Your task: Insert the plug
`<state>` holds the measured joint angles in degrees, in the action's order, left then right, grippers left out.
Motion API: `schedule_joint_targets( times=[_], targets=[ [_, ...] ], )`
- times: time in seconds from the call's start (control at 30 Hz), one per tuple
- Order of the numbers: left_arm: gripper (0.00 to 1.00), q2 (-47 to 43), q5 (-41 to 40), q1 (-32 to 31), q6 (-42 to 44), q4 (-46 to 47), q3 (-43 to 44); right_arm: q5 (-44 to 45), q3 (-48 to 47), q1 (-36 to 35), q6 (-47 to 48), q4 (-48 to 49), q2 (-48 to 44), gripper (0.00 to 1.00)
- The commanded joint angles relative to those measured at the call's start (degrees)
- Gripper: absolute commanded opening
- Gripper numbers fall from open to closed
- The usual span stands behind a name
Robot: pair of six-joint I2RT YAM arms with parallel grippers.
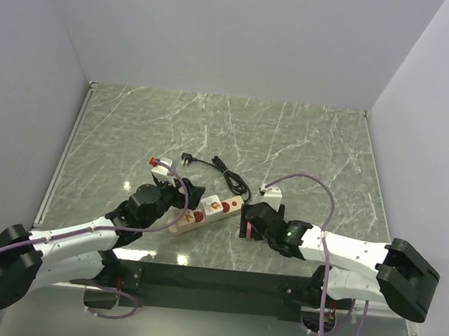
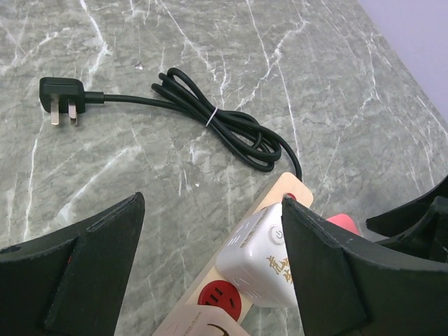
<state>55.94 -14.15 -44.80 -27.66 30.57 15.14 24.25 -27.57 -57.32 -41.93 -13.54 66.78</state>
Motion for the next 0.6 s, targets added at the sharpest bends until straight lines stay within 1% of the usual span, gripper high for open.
schedule_joint_targets(
  times=[0.0,0.27,0.43,0.47,0.57],
  targets=[
    [0.85,0.04,1.32,0.32,1.12,1.69,2.18,-2.27,1.2,0.28,-0.08,5.27,1.15,0.88],
    [0.85,0.83,2.11,0.85,1.12,2.13,2.0,-3.59,1.64,0.28,-0.52,4.66,1.94,0.86],
    [0.85,0.75,2.55,0.85,1.03,1.95,2.09,-3.07,0.94,-0.07,-0.43,4.57,5.11,0.84],
    [0.85,0.57,2.55,0.94,0.94,1.87,2.18,-3.16,0.77,-0.33,-0.34,4.75,6.07,0.82],
    [0.85,-0.31,2.46,0.94,0.94,1.51,1.92,-1.84,0.06,-0.95,-1.22,3.44,7.04,0.8]
  ],
)
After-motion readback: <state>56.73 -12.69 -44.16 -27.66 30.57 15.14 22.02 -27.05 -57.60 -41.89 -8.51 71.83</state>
